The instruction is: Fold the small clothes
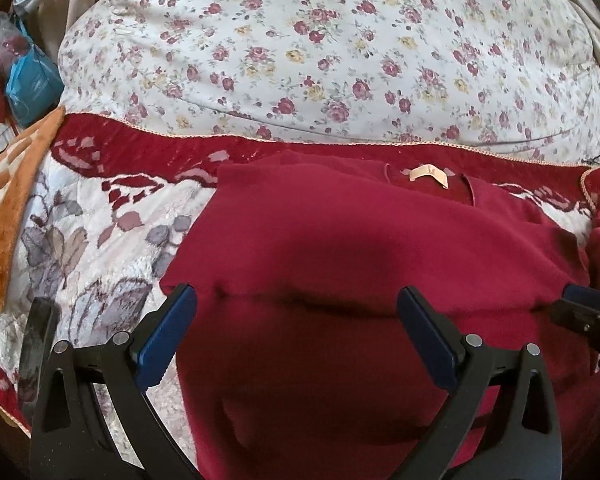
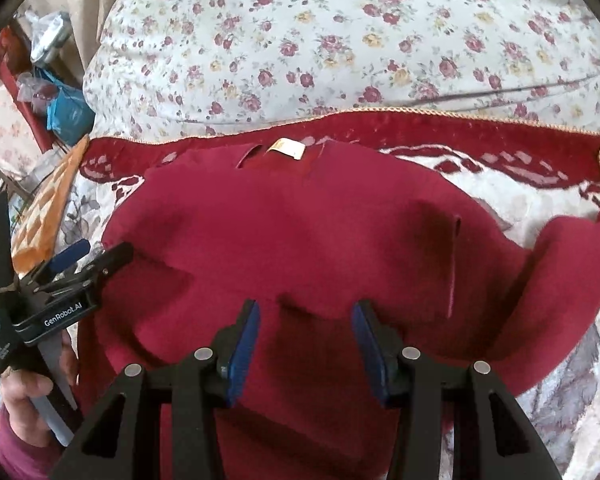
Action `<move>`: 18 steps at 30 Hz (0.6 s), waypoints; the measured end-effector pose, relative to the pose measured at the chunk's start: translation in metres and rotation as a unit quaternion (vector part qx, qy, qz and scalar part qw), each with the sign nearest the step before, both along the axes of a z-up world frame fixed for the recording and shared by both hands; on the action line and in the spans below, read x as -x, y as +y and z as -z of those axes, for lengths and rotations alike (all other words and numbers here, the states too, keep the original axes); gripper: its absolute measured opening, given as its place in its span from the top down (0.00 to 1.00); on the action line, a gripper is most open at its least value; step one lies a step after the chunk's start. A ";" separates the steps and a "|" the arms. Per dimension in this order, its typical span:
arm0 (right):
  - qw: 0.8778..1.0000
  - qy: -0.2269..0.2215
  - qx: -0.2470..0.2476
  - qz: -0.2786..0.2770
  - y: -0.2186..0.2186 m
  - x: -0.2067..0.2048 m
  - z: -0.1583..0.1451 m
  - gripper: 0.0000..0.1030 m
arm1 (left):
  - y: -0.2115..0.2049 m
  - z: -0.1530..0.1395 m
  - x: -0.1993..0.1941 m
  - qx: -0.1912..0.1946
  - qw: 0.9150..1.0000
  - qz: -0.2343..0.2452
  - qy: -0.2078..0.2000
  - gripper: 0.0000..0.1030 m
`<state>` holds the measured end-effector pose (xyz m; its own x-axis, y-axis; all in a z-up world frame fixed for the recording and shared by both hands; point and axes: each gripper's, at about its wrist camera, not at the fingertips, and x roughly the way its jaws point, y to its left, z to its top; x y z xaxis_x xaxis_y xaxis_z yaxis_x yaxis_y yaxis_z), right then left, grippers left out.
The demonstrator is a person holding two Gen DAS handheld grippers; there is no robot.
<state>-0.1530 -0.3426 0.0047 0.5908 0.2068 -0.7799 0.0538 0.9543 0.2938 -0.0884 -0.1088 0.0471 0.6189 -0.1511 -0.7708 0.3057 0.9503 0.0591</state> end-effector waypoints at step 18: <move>0.983 0.001 0.010 0.182 -0.156 0.024 -0.044 0.48 | 0.002 0.020 -0.015 0.002 0.998 -0.011 0.058 0.02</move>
